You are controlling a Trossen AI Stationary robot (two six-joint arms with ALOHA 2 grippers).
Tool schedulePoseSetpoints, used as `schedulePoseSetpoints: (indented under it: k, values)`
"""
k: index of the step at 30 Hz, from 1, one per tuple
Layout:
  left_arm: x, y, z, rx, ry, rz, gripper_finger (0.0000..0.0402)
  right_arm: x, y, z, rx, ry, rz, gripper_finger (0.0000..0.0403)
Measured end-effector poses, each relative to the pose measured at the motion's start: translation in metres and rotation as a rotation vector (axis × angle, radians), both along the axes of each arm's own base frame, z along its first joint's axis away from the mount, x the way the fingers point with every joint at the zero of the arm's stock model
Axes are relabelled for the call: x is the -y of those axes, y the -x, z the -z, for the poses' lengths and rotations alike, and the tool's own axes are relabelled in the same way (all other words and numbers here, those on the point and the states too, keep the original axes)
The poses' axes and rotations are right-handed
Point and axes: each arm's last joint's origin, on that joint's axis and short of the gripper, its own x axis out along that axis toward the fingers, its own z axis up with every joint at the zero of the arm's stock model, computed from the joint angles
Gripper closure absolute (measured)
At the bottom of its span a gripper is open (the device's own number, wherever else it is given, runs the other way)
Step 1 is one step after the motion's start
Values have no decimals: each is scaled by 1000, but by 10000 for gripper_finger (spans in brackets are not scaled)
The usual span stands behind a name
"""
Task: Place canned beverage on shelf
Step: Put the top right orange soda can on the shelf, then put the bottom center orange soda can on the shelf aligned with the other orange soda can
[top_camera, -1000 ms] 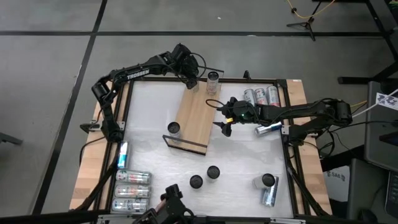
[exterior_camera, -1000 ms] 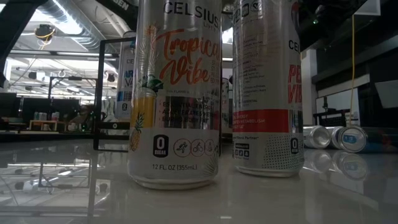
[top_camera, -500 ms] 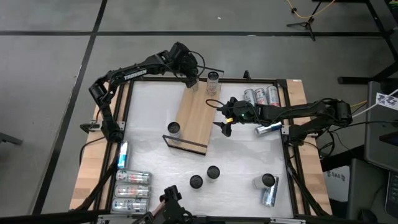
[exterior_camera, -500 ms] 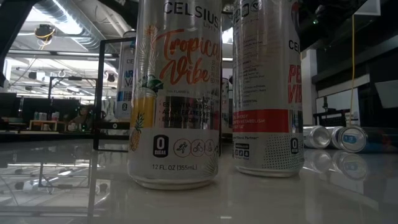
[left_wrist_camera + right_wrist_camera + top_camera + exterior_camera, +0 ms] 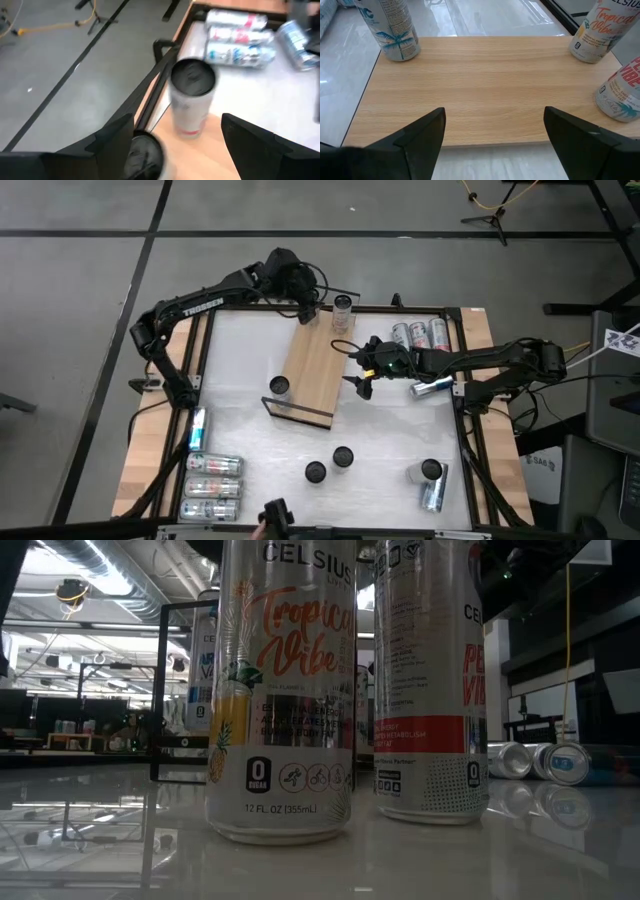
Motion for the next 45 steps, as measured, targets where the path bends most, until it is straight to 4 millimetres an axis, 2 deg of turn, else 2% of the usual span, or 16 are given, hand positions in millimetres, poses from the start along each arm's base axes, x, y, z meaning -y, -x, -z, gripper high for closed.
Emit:
schedulePoseSetpoints:
  k: [8,15,21,27,32,39,45]
  values:
    - [45,-4,-27,80,-10,90,109,0,0,0,0,0,0,70]
    - [98,-10,-41,125,67,185,109,0,0,0,0,1,1,70]
    - [151,-23,-41,131,142,303,109,0,0,0,-1,1,1,70]
    - [204,-27,-40,122,240,398,109,0,0,0,-1,1,1,70]
    - [243,-25,-40,119,335,452,109,0,0,0,-1,1,1,70]
    - [294,-16,-40,96,344,590,108,0,0,0,-1,1,1,70]
    - [328,-12,-32,72,331,574,85,0,0,0,-1,1,1,70]
